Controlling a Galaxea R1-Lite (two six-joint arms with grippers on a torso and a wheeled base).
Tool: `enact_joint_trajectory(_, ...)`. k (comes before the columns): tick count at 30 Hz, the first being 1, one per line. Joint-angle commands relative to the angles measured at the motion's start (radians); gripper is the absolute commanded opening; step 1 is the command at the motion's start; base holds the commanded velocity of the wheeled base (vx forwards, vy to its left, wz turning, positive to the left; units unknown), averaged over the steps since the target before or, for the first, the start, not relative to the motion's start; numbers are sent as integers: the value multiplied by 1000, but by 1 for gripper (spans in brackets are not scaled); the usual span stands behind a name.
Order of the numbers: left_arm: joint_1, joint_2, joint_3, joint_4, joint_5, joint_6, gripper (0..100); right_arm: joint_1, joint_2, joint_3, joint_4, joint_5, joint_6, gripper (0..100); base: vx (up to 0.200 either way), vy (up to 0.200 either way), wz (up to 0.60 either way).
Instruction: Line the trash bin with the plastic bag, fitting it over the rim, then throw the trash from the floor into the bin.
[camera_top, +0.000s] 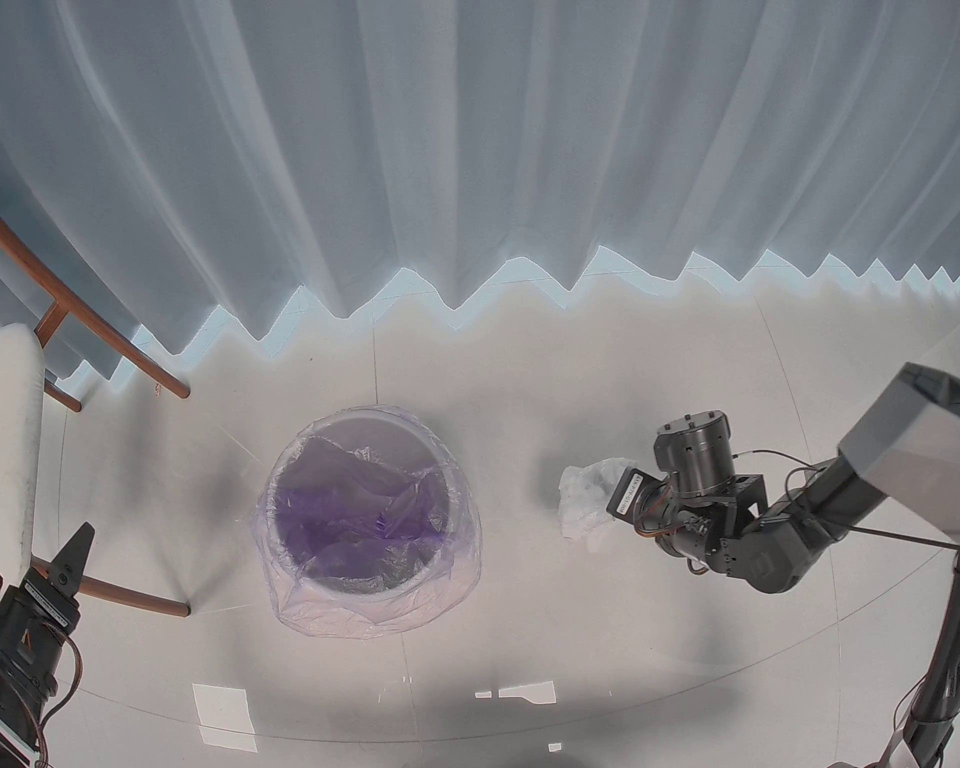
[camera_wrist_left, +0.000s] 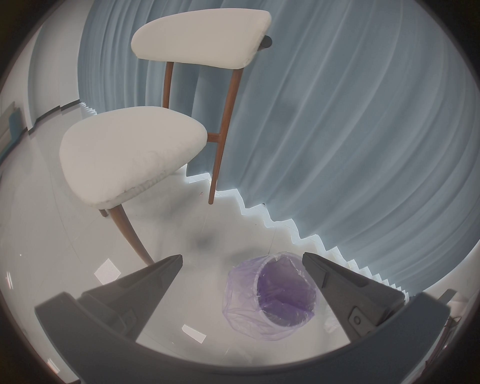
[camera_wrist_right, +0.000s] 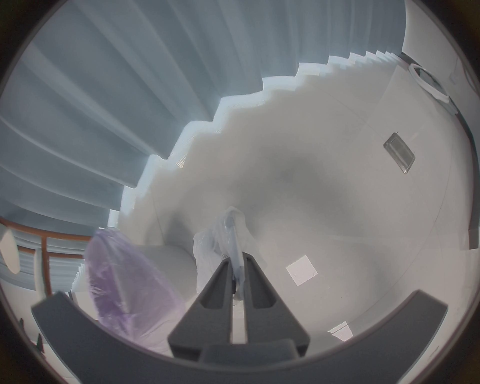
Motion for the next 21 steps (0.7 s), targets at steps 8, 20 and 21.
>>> enact_joint_trajectory(8,-137,-39,18,7,-16,23,100,-3,-394,226,7,-26,16,0,0,0,0)
enact_joint_trajectory(20,-154,-326,18,200,-110,145,100,-25,-589,348,2,-33,5,0,0,0,0)
enact_joint_trajectory(21,-154,-347,18,225,-113,156,100,-23,-598,351,1,-33,2,0,0,0,0)
